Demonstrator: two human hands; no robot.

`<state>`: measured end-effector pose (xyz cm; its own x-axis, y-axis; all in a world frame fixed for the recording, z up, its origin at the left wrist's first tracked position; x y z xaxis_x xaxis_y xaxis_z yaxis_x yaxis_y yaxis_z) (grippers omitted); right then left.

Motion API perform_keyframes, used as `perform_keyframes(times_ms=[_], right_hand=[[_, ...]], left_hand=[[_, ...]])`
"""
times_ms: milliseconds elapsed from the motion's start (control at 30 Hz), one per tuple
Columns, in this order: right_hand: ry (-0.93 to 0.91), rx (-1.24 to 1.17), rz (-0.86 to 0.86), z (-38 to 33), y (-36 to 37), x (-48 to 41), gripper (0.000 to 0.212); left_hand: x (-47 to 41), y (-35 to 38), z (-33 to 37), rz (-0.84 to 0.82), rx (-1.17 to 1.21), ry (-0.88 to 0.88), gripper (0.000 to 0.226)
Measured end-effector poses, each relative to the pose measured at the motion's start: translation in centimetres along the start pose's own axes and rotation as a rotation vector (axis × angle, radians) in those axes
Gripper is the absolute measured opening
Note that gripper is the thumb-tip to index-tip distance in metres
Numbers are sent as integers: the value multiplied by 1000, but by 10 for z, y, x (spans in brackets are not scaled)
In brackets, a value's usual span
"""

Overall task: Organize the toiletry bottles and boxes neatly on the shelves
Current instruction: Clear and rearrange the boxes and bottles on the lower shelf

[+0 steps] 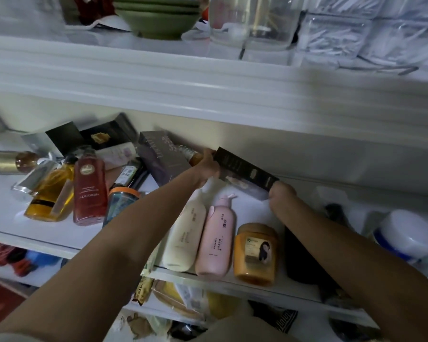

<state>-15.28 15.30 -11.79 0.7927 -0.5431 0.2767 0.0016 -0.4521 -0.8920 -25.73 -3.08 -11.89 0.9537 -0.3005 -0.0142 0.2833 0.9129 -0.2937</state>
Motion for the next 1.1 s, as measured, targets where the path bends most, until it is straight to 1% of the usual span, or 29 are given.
perform_keyframes(times_ms=[100,200,300,333,400,433,533,567,633,733,833,933,1000,1100], right_hand=[[-12,32,10,-1,2,5,28],[-23,46,6,-9,12,17,28],[-38,40,4,-24,17,30,28],[-49,46,15,-31,18,33,28],[-61,63,40,-44,16,42,27],[-56,73,48,-53,14,47,27],[50,253,69,-84,12,58,39],[61,287,107,-95,12,63,43],[42,304,128,-123,12,79,45],[-50,238,119,-163,25,113,37],[-171,104,94,-206,49,151,30],[-265,71,20,-247,84,178,28],[-337,52,-26,-271,105,198,27],[-371,7,-153,-309,130,228,26]], left_hand=[[9,-5,8,-33,-17,68,60],[24,-15,17,-12,-40,163,59],[32,-29,14,83,-85,264,50],[36,-35,10,122,-103,282,52],[44,-49,1,190,-119,271,57],[48,-57,-3,225,-131,274,55],[61,-85,-12,301,-137,312,50],[67,-96,-12,309,-109,326,52],[82,-124,-14,339,-99,372,54],[110,-178,-14,423,-161,443,52],[136,-239,-14,530,-272,475,49],[158,-294,-17,593,-353,441,46],[174,-326,-19,594,-391,420,45],[191,-375,-25,606,-431,355,45]])
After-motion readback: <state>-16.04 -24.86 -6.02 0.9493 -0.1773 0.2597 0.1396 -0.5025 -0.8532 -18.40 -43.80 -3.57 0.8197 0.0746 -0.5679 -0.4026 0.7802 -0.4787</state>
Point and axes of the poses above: each hand's wrist, its own x-axis away from the middle knuckle, its own y-axis out of the palm, z = x × y, the point moved 3 cm from there along -x, towards the middle knuckle, and after that the axes turned 12 degrees about y, right-handed, at the moved point
